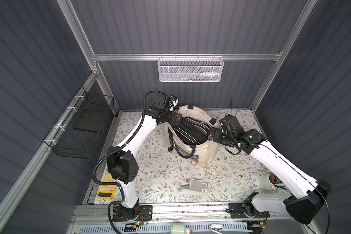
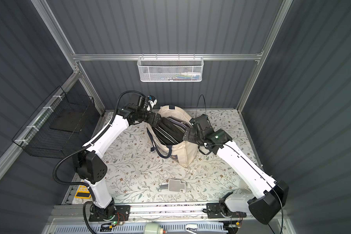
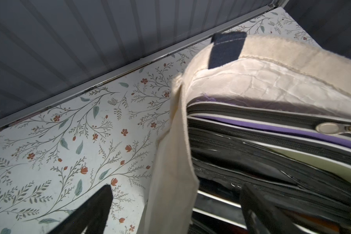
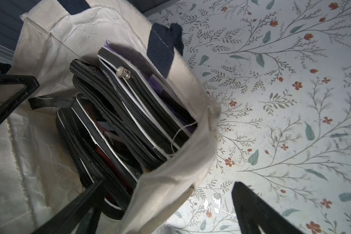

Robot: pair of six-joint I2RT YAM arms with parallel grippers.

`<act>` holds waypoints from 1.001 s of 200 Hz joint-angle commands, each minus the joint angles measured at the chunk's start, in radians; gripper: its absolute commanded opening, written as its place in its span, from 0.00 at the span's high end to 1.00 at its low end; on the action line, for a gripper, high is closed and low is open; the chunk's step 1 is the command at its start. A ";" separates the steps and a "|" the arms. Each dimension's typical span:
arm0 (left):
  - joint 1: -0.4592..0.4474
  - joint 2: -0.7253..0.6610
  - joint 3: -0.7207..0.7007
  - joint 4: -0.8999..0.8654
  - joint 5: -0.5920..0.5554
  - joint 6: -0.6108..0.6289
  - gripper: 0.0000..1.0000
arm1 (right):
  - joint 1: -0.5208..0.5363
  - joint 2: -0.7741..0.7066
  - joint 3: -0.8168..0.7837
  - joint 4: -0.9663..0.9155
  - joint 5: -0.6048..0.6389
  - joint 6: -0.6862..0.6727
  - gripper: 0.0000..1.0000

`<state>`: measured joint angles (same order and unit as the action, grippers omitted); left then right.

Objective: Remove the ping pong set from the canvas bag
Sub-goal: Adjust the canvas bag at the center of the board.

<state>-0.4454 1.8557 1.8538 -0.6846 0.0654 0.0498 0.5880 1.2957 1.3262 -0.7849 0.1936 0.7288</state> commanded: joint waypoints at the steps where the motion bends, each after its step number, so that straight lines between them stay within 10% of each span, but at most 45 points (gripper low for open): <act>1: 0.004 0.013 -0.009 0.009 -0.064 0.011 0.01 | 0.005 0.012 -0.004 0.017 -0.006 0.016 0.01; 24: 0.004 0.017 -0.035 0.032 -0.065 0.008 0.26 | 0.005 0.032 -0.008 0.027 -0.011 0.026 0.01; 49: 0.005 0.017 -0.052 0.040 -0.075 -0.001 1.00 | 0.004 0.057 -0.012 0.030 -0.017 0.033 0.01; 80: 0.004 -0.002 -0.084 0.056 -0.117 -0.007 1.00 | 0.005 0.062 -0.026 0.024 -0.011 0.037 0.08; 145: 0.119 -0.082 -0.176 0.091 -0.230 -0.127 1.00 | 0.004 0.084 0.012 0.012 -0.034 0.015 1.00; 200: 0.254 -0.173 -0.214 0.107 -0.320 -0.174 1.00 | 0.007 0.228 0.142 0.073 -0.087 -0.053 1.00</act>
<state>-0.2855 1.7313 1.6272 -0.5755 -0.0956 -0.1036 0.5953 1.4670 1.4002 -0.7307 0.1188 0.7307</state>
